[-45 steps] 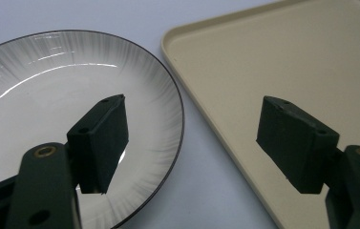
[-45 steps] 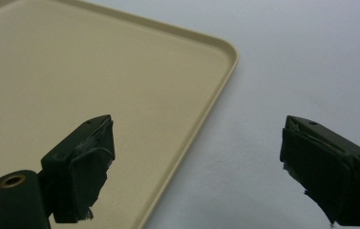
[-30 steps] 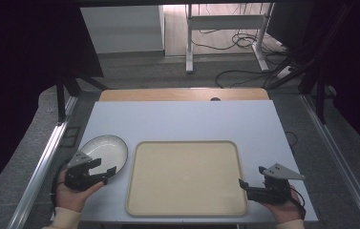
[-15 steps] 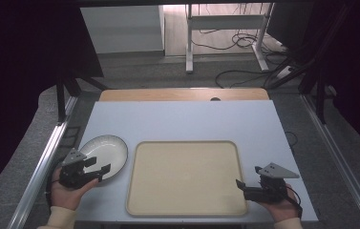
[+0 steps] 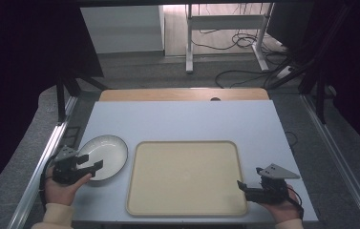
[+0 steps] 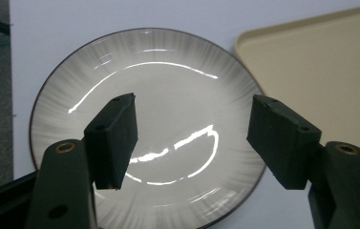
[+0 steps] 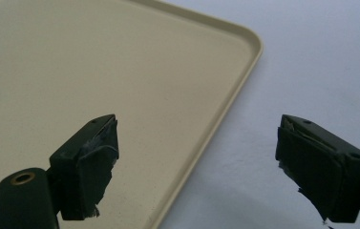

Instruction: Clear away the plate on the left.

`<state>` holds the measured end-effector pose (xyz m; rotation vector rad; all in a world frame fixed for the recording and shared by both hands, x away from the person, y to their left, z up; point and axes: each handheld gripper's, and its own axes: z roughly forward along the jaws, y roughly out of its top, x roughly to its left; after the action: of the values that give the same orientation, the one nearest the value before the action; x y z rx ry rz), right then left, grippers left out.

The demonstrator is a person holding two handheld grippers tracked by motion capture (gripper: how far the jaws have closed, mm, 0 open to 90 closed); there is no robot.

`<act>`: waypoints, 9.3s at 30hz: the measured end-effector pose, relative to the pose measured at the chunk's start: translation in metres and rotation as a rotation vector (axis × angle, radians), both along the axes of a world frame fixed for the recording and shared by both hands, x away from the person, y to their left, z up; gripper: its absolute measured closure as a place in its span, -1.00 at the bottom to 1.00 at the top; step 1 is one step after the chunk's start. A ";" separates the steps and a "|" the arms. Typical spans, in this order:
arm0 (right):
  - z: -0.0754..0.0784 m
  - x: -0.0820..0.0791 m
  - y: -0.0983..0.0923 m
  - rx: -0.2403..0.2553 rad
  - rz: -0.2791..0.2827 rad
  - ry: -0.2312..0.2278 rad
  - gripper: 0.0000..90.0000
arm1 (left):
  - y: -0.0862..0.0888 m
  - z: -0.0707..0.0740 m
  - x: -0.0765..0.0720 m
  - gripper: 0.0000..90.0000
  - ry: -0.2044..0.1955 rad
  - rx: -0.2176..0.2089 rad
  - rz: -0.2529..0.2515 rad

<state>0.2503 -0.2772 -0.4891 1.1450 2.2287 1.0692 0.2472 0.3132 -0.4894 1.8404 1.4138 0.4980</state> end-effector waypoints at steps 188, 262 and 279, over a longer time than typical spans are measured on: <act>-0.009 0.011 -0.003 -0.071 -0.050 0.017 -0.60 | 0.076 0.003 0.051 0.83 0.052 -0.506 0.022; -0.010 0.012 -0.004 -0.074 -0.056 0.017 -0.60 | -0.045 0.025 0.061 0.80 0.051 -0.518 -0.182; -0.010 0.012 -0.004 -0.075 -0.053 0.013 -0.60 | -0.058 0.028 0.064 0.79 0.046 -0.514 -0.195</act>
<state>0.2620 -0.2810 -0.4988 1.1755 2.2153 0.9514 0.3116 0.2554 -0.4618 1.5496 1.2316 -0.0124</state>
